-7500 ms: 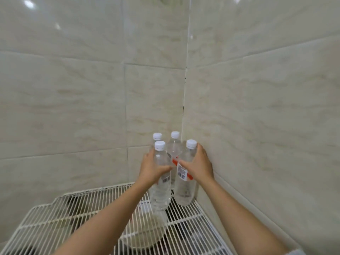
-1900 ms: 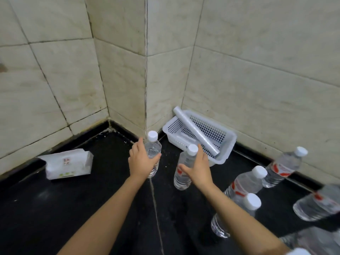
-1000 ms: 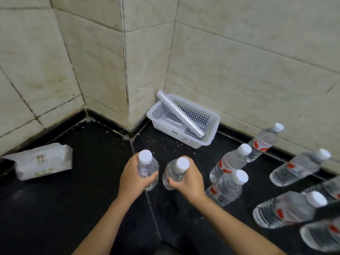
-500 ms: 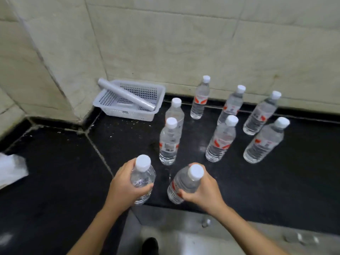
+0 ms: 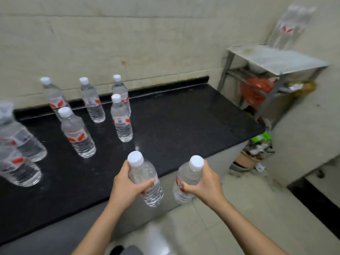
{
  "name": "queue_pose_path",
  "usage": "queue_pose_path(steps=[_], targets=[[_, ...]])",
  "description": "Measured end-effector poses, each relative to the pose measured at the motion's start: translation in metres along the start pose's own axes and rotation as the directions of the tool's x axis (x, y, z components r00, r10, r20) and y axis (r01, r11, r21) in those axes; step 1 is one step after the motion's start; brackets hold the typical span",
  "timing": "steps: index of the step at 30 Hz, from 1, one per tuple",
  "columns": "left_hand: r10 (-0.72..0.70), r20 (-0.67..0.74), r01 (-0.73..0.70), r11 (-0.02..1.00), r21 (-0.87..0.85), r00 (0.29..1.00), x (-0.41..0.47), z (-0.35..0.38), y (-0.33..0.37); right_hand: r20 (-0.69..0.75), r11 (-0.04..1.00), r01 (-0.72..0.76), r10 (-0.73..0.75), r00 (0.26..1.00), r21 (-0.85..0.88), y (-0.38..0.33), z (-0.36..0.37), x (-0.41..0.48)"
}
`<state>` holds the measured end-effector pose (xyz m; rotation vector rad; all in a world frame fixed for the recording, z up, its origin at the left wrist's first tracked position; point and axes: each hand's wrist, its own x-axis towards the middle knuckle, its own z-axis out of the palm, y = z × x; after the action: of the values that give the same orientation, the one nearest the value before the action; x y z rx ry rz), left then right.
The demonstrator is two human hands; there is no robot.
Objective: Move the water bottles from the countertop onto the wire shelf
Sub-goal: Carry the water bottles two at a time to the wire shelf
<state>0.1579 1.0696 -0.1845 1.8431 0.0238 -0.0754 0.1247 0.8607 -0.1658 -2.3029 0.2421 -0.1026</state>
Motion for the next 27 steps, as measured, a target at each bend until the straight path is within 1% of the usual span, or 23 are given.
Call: queue_pose_path(steps=[3,6,12,18,20,23,27], targets=[[0.015,0.119,-0.012,1.0,-0.023,0.993,0.012,0.05,0.015,-0.09,0.998,-0.066,0.066,0.994,0.004,0.032,-0.043,0.004],[0.042,0.188,-0.039,0.999,-0.018,0.981,0.032,0.09,0.031,-0.164,0.993,-0.11,0.114,0.98,0.036,0.059,-0.08,0.021],[0.108,0.201,-0.103,0.994,-0.035,0.974,0.104,0.168,0.071,-0.298,0.981,-0.17,0.19,0.935,0.094,0.1,-0.152,0.085],[0.197,0.167,-0.18,0.978,-0.109,0.966,0.195,0.252,0.135,-0.372,0.977,-0.207,0.21,0.904,0.049,0.129,-0.231,0.167],[0.22,0.164,-0.199,0.971,-0.136,0.962,0.224,0.276,0.156,-0.405,0.972,-0.226,0.231,0.884,0.063,0.14,-0.26,0.19],[0.243,0.19,-0.213,0.963,-0.166,0.951,0.259,0.309,0.186,-0.453,0.967,-0.235,0.253,0.855,0.097,0.158,-0.301,0.217],[0.309,0.259,-0.269,0.946,-0.181,0.915,0.29,0.357,0.225,-0.54,0.964,-0.23,0.264,0.799,0.132,0.179,-0.353,0.246]])
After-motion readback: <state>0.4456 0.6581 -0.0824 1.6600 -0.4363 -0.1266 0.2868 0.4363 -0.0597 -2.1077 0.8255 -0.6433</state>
